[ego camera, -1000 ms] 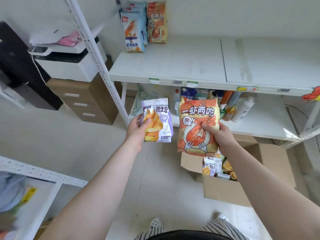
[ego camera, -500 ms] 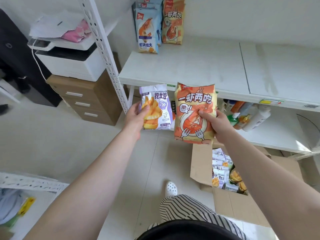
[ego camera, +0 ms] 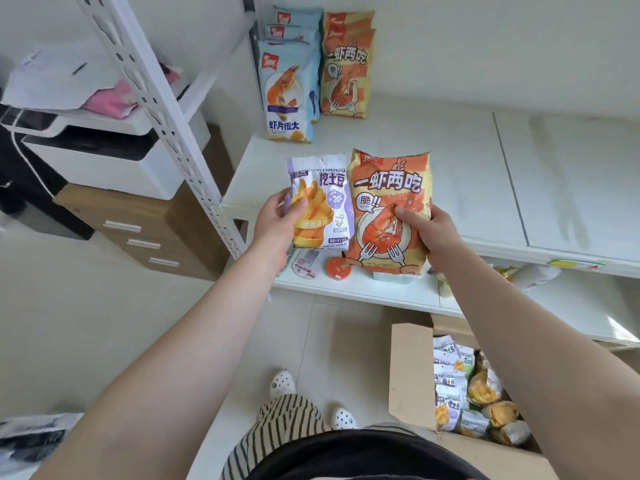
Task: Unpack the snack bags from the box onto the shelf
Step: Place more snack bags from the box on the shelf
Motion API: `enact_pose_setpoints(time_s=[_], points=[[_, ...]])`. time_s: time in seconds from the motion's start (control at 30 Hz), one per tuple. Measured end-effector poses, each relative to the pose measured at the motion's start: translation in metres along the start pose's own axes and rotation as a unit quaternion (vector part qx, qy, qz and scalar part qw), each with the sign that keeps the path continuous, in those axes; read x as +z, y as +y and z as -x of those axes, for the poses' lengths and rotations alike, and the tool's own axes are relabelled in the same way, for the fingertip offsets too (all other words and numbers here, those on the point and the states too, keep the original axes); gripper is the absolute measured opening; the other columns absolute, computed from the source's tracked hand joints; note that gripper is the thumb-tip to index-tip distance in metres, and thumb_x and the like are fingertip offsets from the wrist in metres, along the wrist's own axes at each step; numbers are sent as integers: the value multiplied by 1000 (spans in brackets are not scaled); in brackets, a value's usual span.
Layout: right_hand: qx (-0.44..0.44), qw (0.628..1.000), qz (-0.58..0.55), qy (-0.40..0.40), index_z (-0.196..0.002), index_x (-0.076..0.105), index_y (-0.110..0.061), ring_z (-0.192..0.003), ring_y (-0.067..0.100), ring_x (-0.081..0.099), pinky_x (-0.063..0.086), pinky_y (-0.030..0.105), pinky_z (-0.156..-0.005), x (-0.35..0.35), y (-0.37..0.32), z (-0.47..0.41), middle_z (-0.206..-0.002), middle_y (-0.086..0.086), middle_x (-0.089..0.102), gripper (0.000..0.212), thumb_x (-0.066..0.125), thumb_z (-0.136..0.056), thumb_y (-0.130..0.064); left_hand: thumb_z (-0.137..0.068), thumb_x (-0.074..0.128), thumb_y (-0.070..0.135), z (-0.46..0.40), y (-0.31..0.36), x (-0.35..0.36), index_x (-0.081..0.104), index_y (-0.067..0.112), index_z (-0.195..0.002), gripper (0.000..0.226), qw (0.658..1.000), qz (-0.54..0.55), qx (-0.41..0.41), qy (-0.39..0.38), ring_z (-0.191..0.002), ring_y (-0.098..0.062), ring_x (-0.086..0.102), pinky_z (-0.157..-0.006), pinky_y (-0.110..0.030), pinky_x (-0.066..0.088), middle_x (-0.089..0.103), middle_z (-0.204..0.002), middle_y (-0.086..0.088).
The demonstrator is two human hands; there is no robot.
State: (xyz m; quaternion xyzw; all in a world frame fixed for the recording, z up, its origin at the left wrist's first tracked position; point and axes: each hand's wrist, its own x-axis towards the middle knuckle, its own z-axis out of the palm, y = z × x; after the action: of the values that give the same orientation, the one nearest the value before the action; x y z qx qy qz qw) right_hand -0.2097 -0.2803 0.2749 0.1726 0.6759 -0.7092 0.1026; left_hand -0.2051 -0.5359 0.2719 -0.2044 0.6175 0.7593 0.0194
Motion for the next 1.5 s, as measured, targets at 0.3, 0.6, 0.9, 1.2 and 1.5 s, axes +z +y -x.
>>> enact_pose_setpoints(time_s=[0.3,0.6,0.9,1.2,1.5], points=[[-4,997,-40,68,-117,65,-9,-87,27,75,61,38,-70,26,-14,-81,-104,10,75,39,78,-81,-19,-88,67,20,-111,31,10,58,27,-114,29,996,-42,-8,-76,-105,-22,66,-90,-43,53,69,-113,0],[-3,993,-43,110,-118,65,-12,-93,29,74,61,45,-80,41,-33,-151,-106,8,75,43,80,-79,-23,-91,64,18,-169,44,-6,54,17,-128,38,995,-28,-31,-93,-98,-18,68,-66,-26,55,68,-117,-2],[-51,997,-26,58,-113,63,-14,-82,21,74,62,41,-75,91,-84,-260,-100,5,74,35,78,-81,-16,-90,65,18,-199,41,0,56,21,-122,34,998,4,-1,-65,-90,-13,69,-64,-25,56,69,-109,1],[-80,992,64,76,-130,50,-18,-101,18,63,52,37,-84,130,-112,-341,-118,-2,63,54,77,-83,-25,-89,66,19,-221,29,21,56,22,-125,38,996,10,14,-82,-95,-15,69,-65,-25,56,68,-114,0],[-36,985,142,88,-131,44,-13,-107,22,58,49,39,-84,135,-105,-354,-126,3,59,67,80,-79,-34,-88,67,19,-225,26,34,56,23,-126,40,996,9,13,-89,-99,-18,69,-79,-35,57,68,-115,1]])
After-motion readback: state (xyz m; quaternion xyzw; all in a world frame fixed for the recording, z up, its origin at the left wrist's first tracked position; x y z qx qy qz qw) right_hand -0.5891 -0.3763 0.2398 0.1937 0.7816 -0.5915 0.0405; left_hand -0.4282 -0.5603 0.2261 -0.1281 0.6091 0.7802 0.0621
